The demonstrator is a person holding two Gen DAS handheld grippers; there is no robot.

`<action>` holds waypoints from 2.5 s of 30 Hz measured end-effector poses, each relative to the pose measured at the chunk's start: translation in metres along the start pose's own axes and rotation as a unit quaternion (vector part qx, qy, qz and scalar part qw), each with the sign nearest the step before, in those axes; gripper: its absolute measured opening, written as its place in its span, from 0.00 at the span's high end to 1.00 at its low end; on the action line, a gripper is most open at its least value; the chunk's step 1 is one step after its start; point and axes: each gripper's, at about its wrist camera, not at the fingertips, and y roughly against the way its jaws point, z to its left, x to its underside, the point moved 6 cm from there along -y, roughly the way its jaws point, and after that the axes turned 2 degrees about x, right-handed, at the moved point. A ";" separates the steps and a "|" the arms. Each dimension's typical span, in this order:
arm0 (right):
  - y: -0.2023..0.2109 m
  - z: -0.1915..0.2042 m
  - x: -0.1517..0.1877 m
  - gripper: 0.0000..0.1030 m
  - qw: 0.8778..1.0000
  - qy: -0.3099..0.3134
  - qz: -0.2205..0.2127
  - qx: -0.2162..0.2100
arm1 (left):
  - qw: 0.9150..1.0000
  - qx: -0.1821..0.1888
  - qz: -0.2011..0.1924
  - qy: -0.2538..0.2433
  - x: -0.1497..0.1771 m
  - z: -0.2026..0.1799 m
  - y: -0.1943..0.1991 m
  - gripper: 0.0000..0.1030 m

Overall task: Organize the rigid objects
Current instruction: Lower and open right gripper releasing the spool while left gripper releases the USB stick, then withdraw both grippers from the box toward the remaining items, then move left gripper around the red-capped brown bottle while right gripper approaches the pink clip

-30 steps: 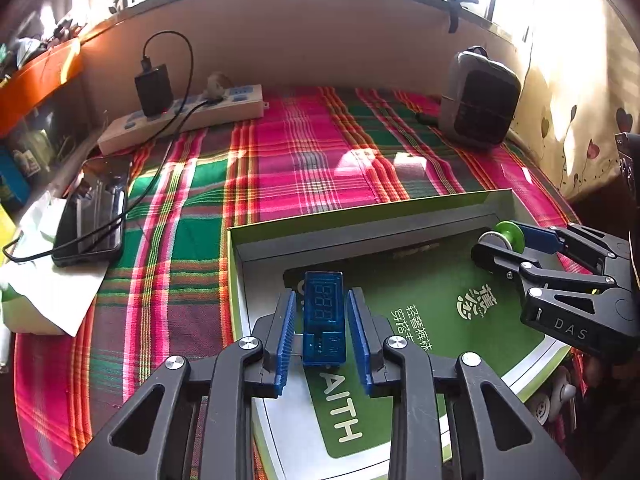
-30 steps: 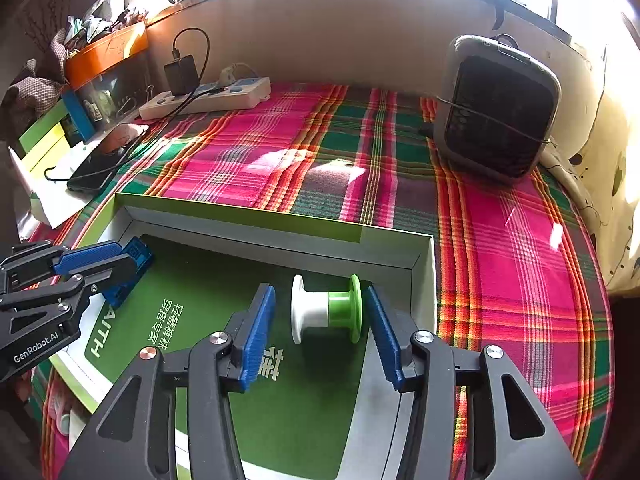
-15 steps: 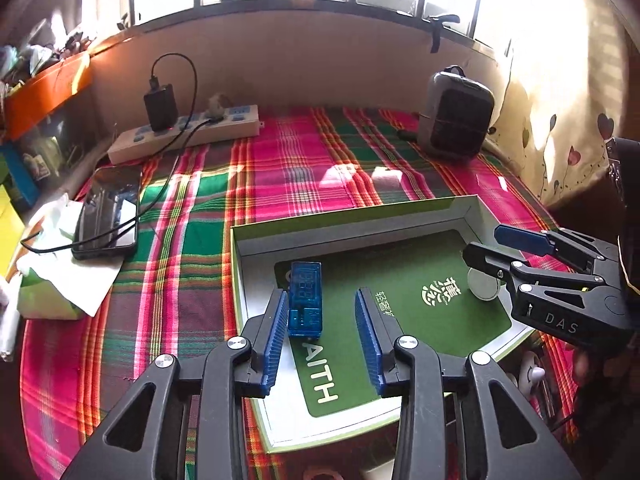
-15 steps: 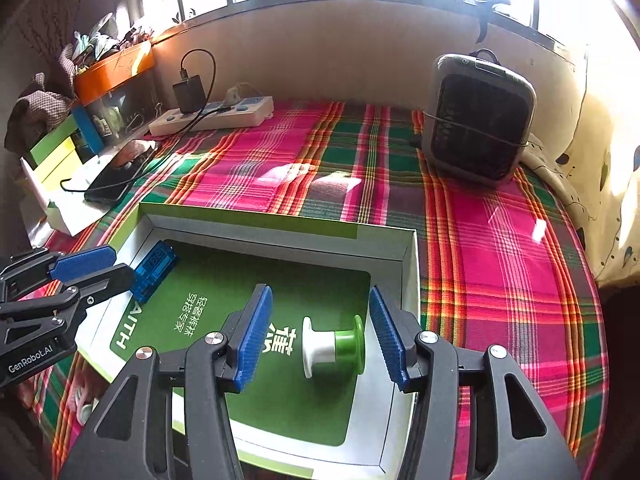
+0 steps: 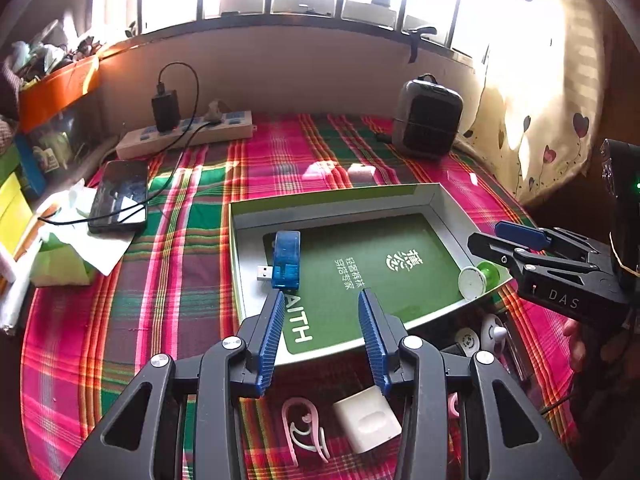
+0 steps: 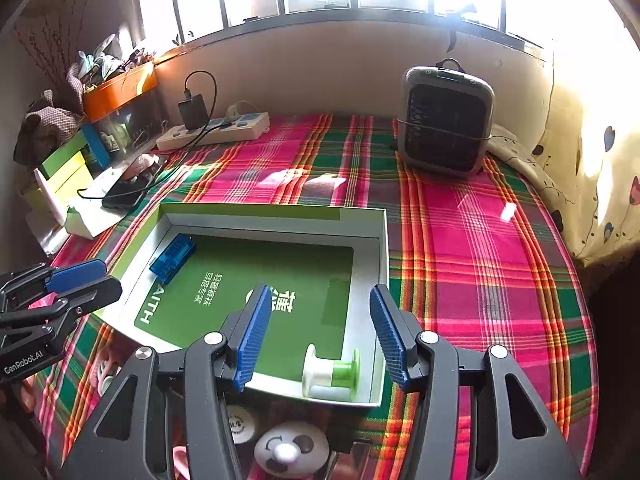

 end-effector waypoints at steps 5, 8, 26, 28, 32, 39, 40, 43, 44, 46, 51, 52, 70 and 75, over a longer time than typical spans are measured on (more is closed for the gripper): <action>0.018 -0.002 0.014 0.49 1.000 0.001 -0.006 0.001 | 1.000 0.011 0.001 0.001 0.018 -0.007 0.014 0.63; 0.030 -0.002 0.023 0.49 1.000 0.000 -0.012 0.001 | 1.000 0.021 0.003 -0.001 0.030 -0.014 0.022 0.62; 0.072 0.011 0.082 0.49 1.000 0.001 -0.017 -0.014 | 0.997 0.063 0.050 -0.022 0.093 -0.062 0.030 0.61; 0.073 0.012 0.087 0.49 1.000 -0.002 -0.016 -0.016 | 0.996 0.061 0.054 -0.029 0.099 -0.066 0.030 0.61; 0.073 0.012 0.095 0.49 1.000 -0.008 -0.011 -0.018 | 0.996 0.063 0.058 -0.029 0.106 -0.071 0.030 0.61; 0.075 0.017 0.103 0.49 1.000 -0.009 -0.008 -0.023 | 0.996 0.051 0.071 -0.030 0.118 -0.073 0.027 0.61; 0.075 0.017 0.103 0.49 1.000 -0.010 -0.008 -0.024 | 0.996 0.049 0.071 -0.032 0.119 -0.074 0.026 0.61; 0.075 0.018 0.105 0.49 1.000 -0.010 -0.006 -0.025 | 0.996 0.040 0.071 -0.035 0.120 -0.074 0.025 0.60; 0.075 0.019 0.106 0.49 1.000 -0.009 -0.006 -0.025 | 0.996 0.035 0.070 -0.037 0.120 -0.073 0.025 0.60; 0.075 0.020 0.107 0.49 1.000 -0.008 -0.005 -0.025 | 0.997 0.027 0.069 -0.033 0.121 -0.069 0.025 0.60; 0.072 0.023 0.108 0.49 1.000 -0.003 0.000 -0.024 | 0.998 0.020 0.062 -0.019 0.123 -0.056 0.027 0.61; 0.071 0.024 0.108 0.49 1.000 -0.002 0.001 -0.025 | 0.998 0.018 0.061 -0.016 0.123 -0.053 0.028 0.61; 0.044 0.057 0.108 0.49 0.996 0.049 0.032 -0.065 | 0.998 0.023 0.047 0.025 0.125 -0.009 0.039 0.63; 0.037 0.064 0.108 0.49 0.995 0.064 0.041 -0.071 | 0.998 0.029 0.048 0.034 0.126 -0.002 0.042 0.63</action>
